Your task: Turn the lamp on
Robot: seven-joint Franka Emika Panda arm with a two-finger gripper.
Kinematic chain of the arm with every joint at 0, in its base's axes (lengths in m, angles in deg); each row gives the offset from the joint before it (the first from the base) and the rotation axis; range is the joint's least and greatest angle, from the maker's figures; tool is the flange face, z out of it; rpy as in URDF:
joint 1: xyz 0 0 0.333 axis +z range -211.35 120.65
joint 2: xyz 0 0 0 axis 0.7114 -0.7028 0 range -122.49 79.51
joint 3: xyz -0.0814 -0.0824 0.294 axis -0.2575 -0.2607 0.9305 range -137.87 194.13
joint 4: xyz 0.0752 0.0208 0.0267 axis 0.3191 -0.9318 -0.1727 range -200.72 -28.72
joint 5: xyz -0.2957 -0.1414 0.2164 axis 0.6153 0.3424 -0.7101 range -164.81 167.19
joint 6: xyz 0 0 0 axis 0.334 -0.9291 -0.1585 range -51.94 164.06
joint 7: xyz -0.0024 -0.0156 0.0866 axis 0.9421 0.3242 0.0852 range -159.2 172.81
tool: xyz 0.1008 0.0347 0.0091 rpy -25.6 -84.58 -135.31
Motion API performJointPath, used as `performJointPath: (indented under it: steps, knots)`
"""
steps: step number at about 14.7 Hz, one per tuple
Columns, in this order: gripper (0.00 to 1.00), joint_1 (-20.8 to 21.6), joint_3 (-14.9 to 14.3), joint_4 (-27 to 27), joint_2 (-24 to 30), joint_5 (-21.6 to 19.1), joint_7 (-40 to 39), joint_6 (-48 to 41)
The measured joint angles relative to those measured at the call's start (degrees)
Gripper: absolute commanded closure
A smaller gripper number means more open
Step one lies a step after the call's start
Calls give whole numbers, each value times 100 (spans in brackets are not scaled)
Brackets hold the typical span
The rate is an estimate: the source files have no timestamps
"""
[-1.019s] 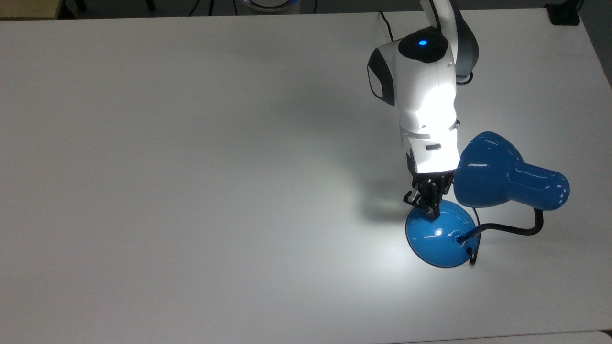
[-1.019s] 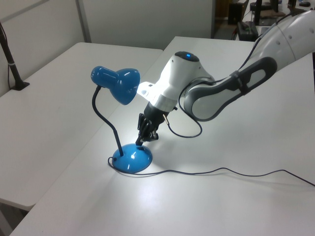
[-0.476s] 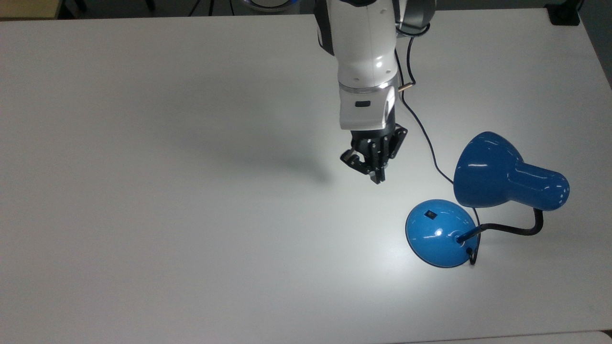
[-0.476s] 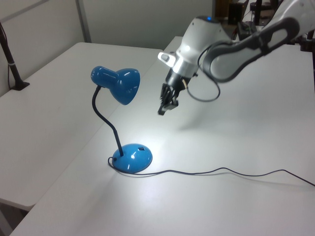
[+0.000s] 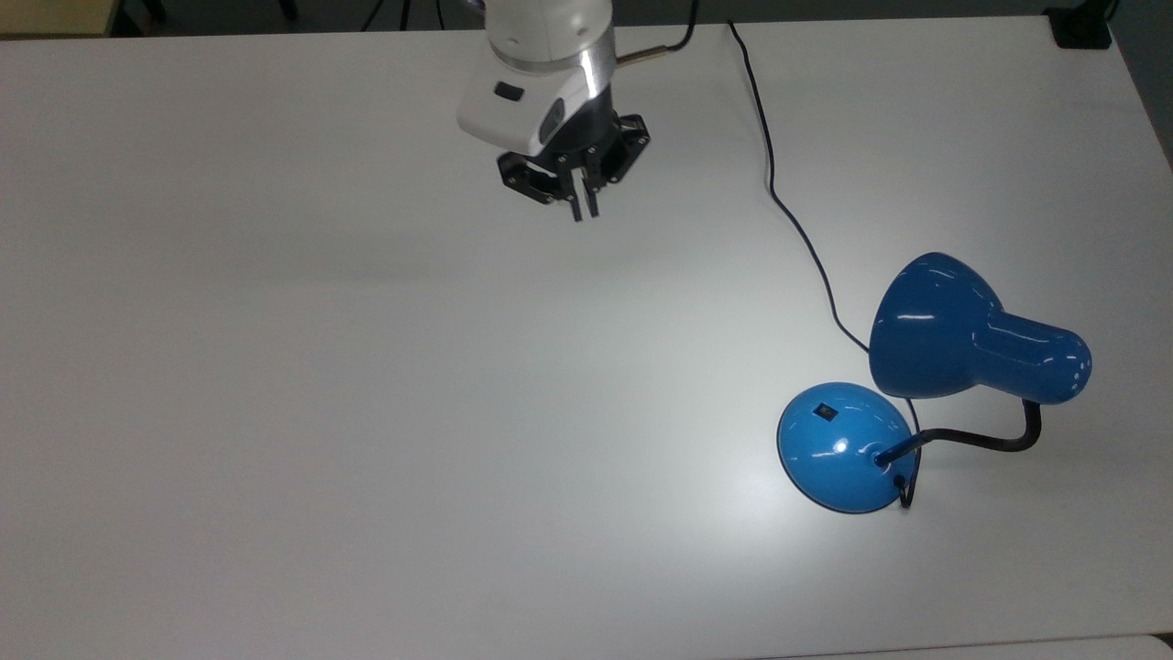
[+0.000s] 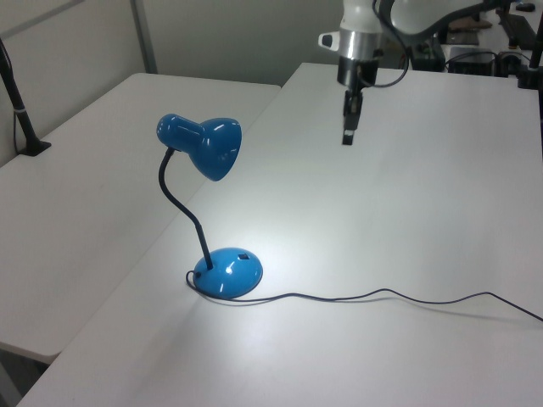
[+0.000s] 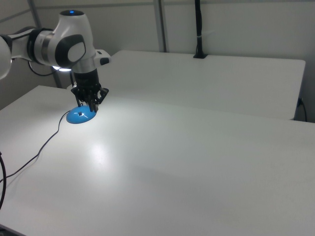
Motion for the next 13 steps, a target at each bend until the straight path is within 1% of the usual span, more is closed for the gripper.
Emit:
performJointPath:
  steps: [2, 4, 7, 9, 13]
  knots:
    - [0, -228, 0, -9, 148, 351, 147, -587]
    - [0, -421, -3, -13, 223, 562, 215, -988]
    - [0, -725, -26, -9, 425, 654, 341, -1454]
    - [0, -906, -104, -10, 679, 738, 855, -1669]
    - [0, -931, -136, -28, 772, 914, 1220, -1684]
